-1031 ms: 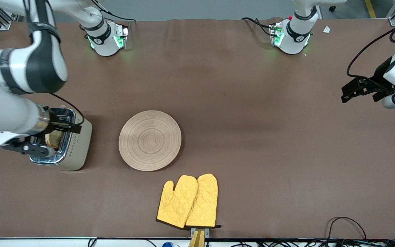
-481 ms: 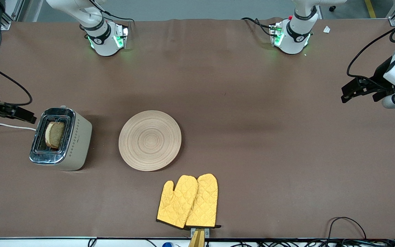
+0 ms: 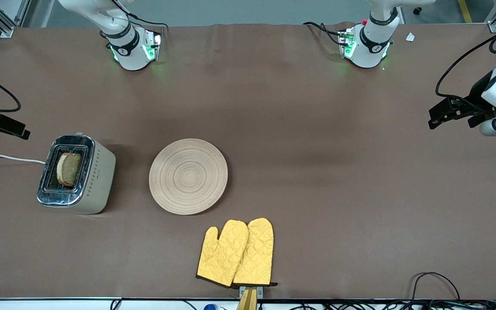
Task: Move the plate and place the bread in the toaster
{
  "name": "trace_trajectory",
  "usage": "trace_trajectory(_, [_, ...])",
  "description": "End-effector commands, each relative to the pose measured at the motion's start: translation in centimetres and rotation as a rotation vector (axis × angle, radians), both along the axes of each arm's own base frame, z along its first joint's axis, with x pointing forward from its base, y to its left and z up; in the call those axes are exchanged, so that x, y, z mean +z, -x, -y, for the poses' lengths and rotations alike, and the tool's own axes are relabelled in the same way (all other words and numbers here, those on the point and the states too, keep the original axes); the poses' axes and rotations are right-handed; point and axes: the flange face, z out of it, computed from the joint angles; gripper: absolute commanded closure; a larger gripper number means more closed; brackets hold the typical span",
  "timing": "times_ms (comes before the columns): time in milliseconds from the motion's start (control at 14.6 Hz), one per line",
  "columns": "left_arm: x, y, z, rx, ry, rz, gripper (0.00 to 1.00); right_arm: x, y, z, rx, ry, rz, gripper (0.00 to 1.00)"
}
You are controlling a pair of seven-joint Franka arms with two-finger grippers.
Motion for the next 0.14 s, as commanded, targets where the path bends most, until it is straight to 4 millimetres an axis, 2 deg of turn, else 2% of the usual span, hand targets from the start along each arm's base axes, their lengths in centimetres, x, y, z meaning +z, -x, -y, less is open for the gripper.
trace_trajectory(0, [0.25,0.01,-0.13,0.000,-0.007,0.012,0.00,-1.20,2.67,0.70,0.002,-0.043,0.007,0.00])
trace_trajectory(69, [0.38,-0.04,-0.11,0.002,-0.005,0.015,0.00,-1.94,3.07,0.73,0.002,-0.047,0.016,0.00])
